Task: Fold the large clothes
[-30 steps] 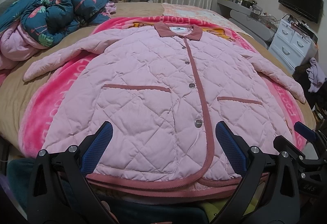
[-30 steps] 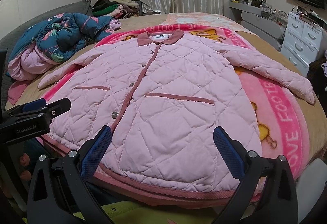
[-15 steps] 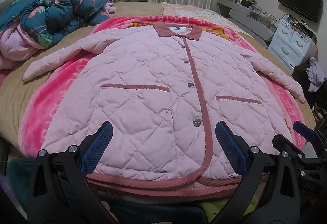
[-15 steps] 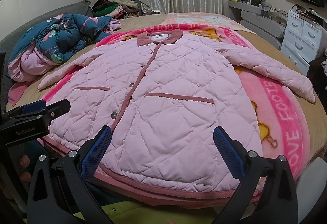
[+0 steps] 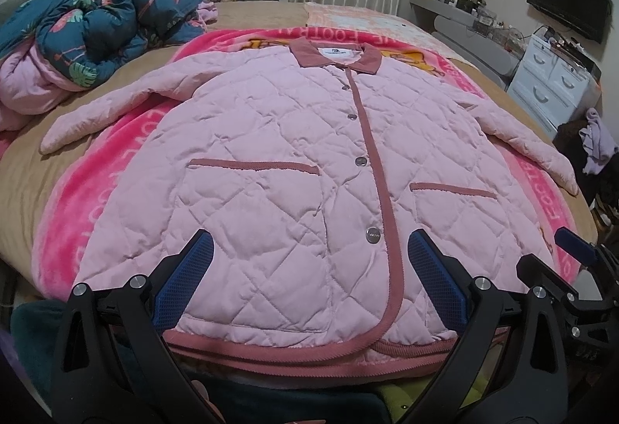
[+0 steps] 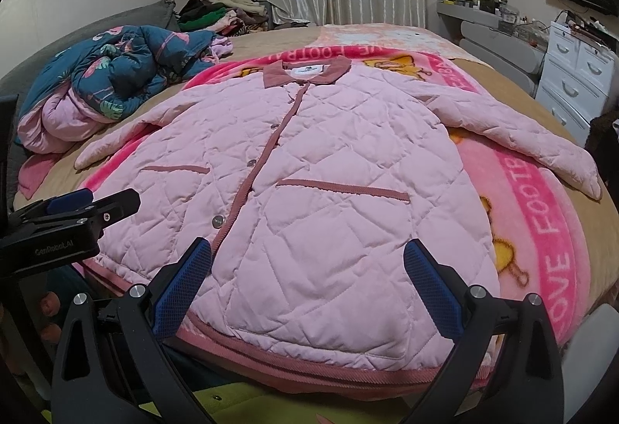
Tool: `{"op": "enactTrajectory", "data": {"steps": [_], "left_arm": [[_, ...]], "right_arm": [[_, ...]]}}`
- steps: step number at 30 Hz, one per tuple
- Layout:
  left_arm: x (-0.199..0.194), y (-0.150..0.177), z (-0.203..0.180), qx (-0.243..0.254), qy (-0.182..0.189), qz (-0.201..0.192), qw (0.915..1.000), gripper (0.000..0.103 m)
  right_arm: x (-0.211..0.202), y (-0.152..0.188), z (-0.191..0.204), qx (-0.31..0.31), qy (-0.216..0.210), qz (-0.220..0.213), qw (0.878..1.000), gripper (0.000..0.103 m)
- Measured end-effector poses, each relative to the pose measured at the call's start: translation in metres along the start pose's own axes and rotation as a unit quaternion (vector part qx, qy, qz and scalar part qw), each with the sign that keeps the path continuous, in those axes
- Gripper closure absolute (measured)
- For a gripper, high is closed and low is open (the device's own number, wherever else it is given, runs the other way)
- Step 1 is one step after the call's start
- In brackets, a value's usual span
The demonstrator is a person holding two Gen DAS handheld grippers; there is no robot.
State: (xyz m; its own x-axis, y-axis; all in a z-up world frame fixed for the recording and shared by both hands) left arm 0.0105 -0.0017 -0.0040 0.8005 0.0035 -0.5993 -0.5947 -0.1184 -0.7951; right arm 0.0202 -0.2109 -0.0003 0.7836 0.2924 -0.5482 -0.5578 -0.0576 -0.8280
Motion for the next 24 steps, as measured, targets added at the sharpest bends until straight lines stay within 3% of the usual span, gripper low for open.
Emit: {"op": "enactTrajectory", "data": {"steps": [14,24], "left_arm": [[0.007,-0.022,0.010,-0.011,-0.016,-0.006,0.9998,0.009],[0.017,-0.046,0.021,-0.026,-0.022,-0.007,0.9994,0.009]], "right_arm": [[0.022,-0.018,-0.006,0.001,-0.015,0.000,1.000,0.004],[0.039,-0.050,-0.009,-0.003,-0.019,-0.017,1.000,0.004]]}}
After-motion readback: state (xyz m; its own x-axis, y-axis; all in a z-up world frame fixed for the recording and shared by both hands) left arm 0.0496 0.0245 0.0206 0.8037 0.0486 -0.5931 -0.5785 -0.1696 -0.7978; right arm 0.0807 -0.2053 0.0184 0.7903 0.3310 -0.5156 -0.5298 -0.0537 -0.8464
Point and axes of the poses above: each gripper's, at about its wrist camera, not at the fingertips, and x roughly the way its jaws point, z to its left, y to its underside, the point moved 1 cm from there along x, roughly the way its jaws point, and after that the axes turned 9 degrees about -z, right-handed, at the moved point
